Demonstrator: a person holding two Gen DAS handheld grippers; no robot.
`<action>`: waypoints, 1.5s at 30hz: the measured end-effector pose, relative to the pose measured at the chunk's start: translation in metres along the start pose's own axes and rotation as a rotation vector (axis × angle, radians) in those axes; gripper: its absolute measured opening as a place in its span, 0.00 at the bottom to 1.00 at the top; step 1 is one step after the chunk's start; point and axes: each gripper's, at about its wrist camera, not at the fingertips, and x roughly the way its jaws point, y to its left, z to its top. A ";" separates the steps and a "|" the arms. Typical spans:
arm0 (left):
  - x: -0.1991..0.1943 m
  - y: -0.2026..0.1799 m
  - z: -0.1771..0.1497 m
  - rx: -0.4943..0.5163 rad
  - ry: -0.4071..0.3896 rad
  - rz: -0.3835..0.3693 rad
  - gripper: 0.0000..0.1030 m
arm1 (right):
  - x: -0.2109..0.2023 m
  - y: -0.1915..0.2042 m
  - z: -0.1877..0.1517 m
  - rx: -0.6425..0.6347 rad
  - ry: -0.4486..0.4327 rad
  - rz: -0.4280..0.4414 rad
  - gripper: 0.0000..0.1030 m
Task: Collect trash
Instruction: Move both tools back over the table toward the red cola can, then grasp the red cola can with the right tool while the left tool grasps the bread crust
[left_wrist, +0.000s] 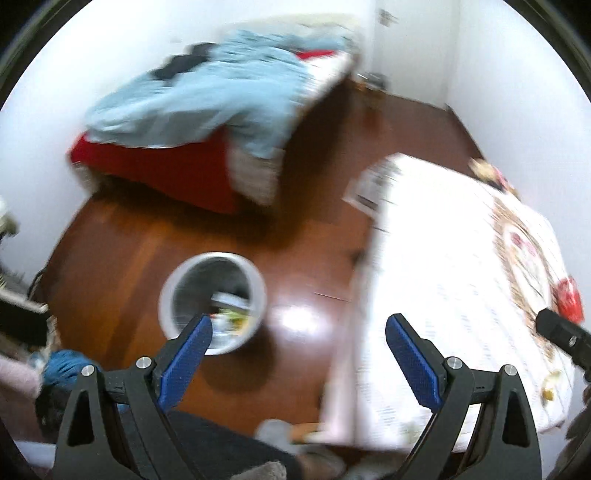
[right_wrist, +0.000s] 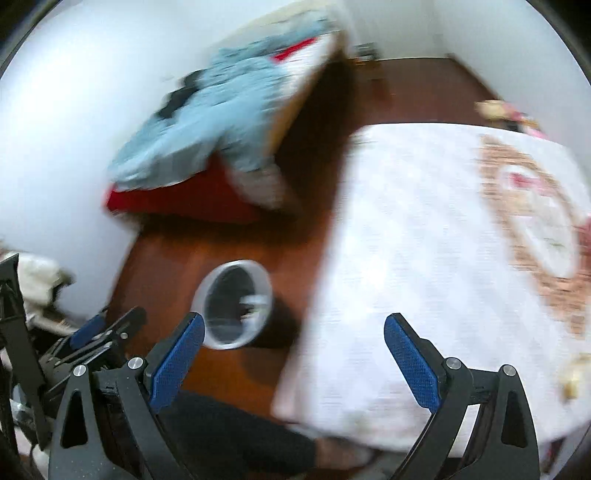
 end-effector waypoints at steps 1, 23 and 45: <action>0.011 -0.028 0.002 0.032 0.017 -0.021 0.93 | -0.004 -0.027 0.006 0.020 0.002 -0.046 0.96; 0.149 -0.269 0.011 0.371 0.254 -0.036 0.93 | 0.052 -0.387 0.086 0.216 0.246 -0.448 0.74; 0.064 -0.404 -0.133 0.632 0.332 -0.399 0.83 | -0.069 -0.395 -0.136 0.554 0.044 -0.344 0.70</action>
